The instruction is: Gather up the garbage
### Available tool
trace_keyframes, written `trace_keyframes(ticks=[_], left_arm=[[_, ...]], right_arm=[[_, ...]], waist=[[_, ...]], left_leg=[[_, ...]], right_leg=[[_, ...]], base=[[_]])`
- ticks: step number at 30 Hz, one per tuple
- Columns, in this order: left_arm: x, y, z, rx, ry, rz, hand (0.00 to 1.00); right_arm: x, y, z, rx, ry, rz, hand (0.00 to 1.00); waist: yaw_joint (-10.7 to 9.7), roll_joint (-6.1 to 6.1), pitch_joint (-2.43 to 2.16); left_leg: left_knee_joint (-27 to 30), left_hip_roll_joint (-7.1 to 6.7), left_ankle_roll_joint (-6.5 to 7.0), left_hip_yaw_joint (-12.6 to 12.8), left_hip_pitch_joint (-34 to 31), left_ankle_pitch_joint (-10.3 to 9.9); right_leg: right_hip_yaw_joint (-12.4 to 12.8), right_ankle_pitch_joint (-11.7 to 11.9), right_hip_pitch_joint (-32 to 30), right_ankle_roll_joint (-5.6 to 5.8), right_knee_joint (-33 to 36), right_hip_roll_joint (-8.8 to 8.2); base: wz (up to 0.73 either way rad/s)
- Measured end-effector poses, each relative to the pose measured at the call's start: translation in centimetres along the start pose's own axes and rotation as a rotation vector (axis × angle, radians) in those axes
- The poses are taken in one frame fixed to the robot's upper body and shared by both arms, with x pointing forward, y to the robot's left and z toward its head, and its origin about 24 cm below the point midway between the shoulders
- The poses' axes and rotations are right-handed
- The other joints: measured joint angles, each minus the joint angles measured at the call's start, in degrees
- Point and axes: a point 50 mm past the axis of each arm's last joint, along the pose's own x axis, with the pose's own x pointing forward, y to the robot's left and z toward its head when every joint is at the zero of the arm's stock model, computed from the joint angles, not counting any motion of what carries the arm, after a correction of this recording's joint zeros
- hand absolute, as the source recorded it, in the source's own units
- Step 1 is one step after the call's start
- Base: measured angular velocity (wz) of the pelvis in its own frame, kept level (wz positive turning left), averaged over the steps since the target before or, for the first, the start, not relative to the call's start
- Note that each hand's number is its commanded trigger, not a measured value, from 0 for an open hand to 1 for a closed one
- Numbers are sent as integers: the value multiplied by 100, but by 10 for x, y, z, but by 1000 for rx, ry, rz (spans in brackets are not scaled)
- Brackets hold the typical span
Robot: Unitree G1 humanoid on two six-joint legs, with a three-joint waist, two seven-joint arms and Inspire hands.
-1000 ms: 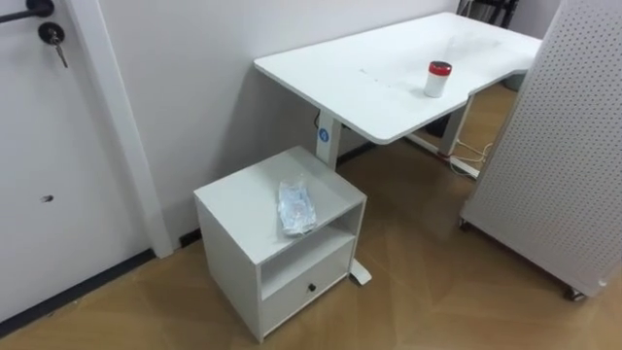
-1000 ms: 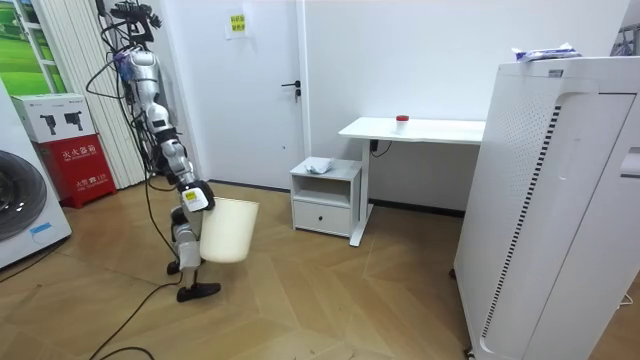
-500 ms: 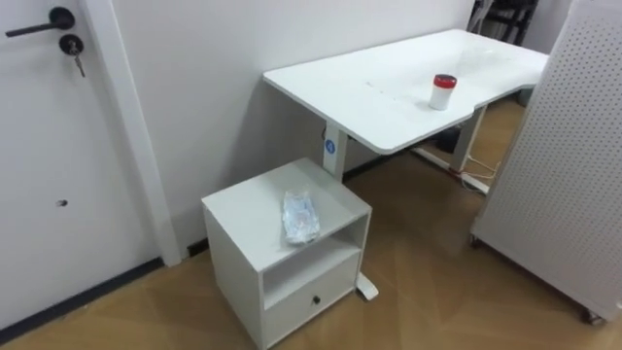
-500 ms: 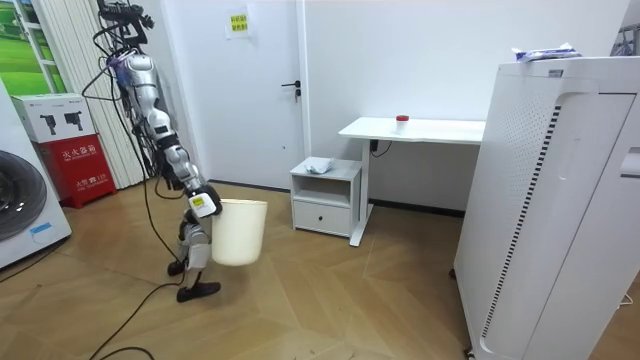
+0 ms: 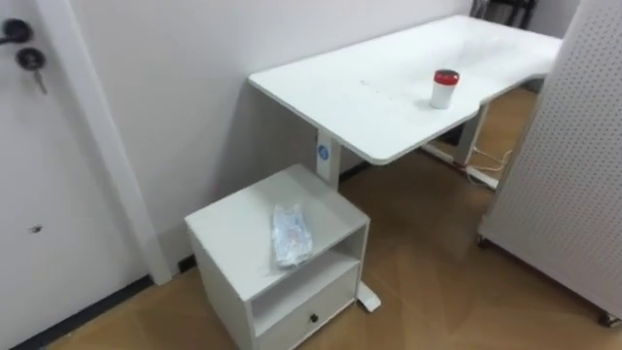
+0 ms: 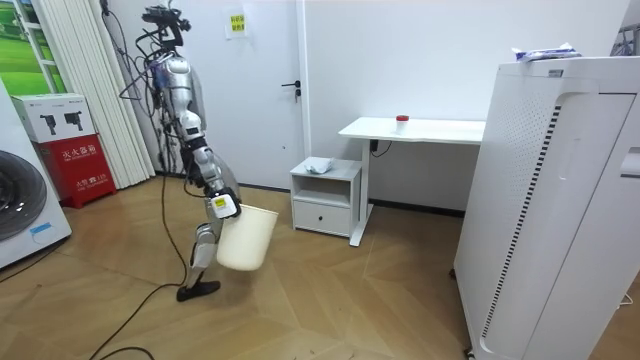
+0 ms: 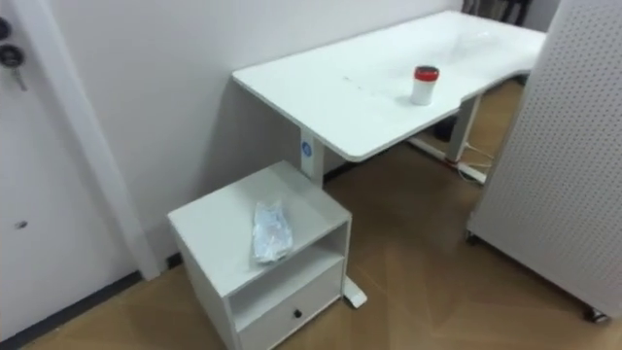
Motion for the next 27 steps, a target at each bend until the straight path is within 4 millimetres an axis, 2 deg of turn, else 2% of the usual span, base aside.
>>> trace_keyframes(ticks=[1, 2, 3, 4, 6, 7, 8, 10, 11, 13, 14, 15, 16, 17, 18, 19, 21, 22, 23, 24, 26, 27], left_arm=[[0, 0, 3, 0, -9, -3, 0], [1, 2, 5, 0, -12, 5, 0], [1, 2, 10, 0, -28, 5, 0], [1, 2, 13, -1, -37, 5, 0], [2, 3, 26, -6, -71, 7, 0], [2, 3, 29, -6, -80, 8, 0], [3, 3, 38, -8, -102, 7, 0], [3, 3, 48, -17, -136, 11, 0], [3, 4, 56, -24, -165, 15, 0], [2, 4, 64, -41, -196, 21, 0], [2, 4, 66, -46, -203, 26, 0], [2, 5, 70, -51, -217, 38, 0], [1, 6, 70, -52, -222, 47, 0], [1, 6, 71, -52, -231, 56, 0], [1, 5, 69, -31, -233, 54, 0], [1, 5, 69, -21, -238, 53, 0], [0, 3, 73, -25, -256, 45, 0], [0, 2, 74, -30, -260, 41, 0], [-1, 0, 73, -28, -264, 34, 0], [-1, -1, 70, -28, -262, 32, 0], [-1, -1, 63, -46, -249, 37, 0], [-1, 0, 61, -50, -246, 49, 0]], right_arm=[[0, -1, 0, -4, 0, -3, 100], [0, 3, 0, -15, 0, 3, 100], [1, 4, 3, -26, -12, 7, 100], [1, 5, 5, -34, -18, 10, 100], [1, 10, 15, -80, -46, 24, 100], [2, 13, 18, -91, -53, 32, 100], [2, 18, 25, -109, -71, 46, 100], [3, 27, 39, -127, -110, 67, 100], [3, 31, 47, -144, -134, 74, 100], [2, 35, 52, -155, -147, 79, 100], [2, 36, 54, -156, -153, 83, 100], [2, 38, 55, -161, -165, 89, 100], [2, 39, 56, -161, -172, 92, 100], [2, 39, 57, -141, -182, 100, 100], [1, 37, 59, -107, -194, 103, 100], [1, 37, 60, -96, -203, 105, 100], [1, 36, 58, -62, -210, 107, 100], [1, 35, 56, -49, -208, 105, 100], [1, 32, 51, -30, -203, 100, 100], [1, 30, 44, -17, -193, 94, 100], [2, 30, 40, -19, -177, 92, 100], [2, 30, 40, -23, -183, 100, 100]], waist=[[0, 26, -11], [11, -50, -28], [8, -87, -10], [26, -89, -17], [90, -74, -26], [113, -76, -29], [163, -66, -34], [169, -61, -36], [173, -71, -32], [164, -61, -31], [184, -26, -23], [182, 76, -47], [183, 90, -41], [167, 124, -12], [132, 181, 3], [107, 192, 2], [-55, 227, 18], [-61, 197, 6], [-70, 217, 13], [-137, 236, -19], [-100, 270, -47], [-83, 277, -23]], left_leg=[[-158, 5, 76, 3, 3, -35], [-70, -103, 150, 16, -14, -135], [8, -164, 181, 47, -44, -256], [49, -193, 198, 73, -55, -328], [315, -194, 237, 155, -116, -627], [346, -201, 250, 175, -105, -685], [387, -202, 278, 215, -90, -783], [356, -265, 321, 240, -42, -879], [315, -326, 353, 262, 11, -934], [177, -410, 396, 257, 165, -1001], [2, -430, 406, 222, 348, -1020], [-241, -443, 405, 142, 563, -1030], [-367, -448, 405, 108, 652, -1027], [-585, -433, 378, 77, 836, -992], [-668, -367, 370, 42, 955, -990], [-711, -355, 362, -13, 1000, -996], [-953, -338, 304, -269, 1225, -974], [-1042, -340, 284, -304, 1316, -964], [-1177, -330, 225, -400, 1518, -979], [-1317, -281, 139, -450, 1759, -1007], [-1559, -195, 41, -516, 2048, -983], [-1648, -153, 5, -515, 2147, -966]], right_leg=[[-6, -64, 2, 2, 5, -7], [-47, -229, -23, 51, 24, -137], [-165, -277, -64, 143, 99, -238], [-227, -306, -73, 198, 122, -284], [-332, -348, -143, 293, 389, -399], [-391, -350, -186, 326, 518, -445], [-516, -324, -388, 404, 973, -539], [-687, -169, -837, 677, 1918, -753], [-746, 52, -1115, 752, 2499, -889], [-768, 580, -1401, 710, 3130, -991], [-809, 1139, -1577, 678, 3485, -1050], [-861, 1438, -1793, 582, 3772, -1067], [-889, 1305, -1952, 551, 3880, -1063], [-919, 953, -2297, 524, 3933, -1004], [-925, 701, -2607, 498, 3645, -858], [-922, 634, -2730, 466, 3420, -798], [-838, 647, -2929, 424, 1819, -596], [-793, 742, -2907, 434, 1332, -564], [-716, 1255, -2790, 463, 623, -457], [-673, 1677, -2555, 421, 317, -381], [-729, 1714, -2199, 373, -27, -202], [-722, 1723, -2080, 360, -162, -157]], base=[[-13], [0], [0], [-4], [-12], [-12], [-9], [-3], [7], [2], [-4], [-8], [-6], [5], [15], [40], [55], [48], [49], [43], [12], [-7]])
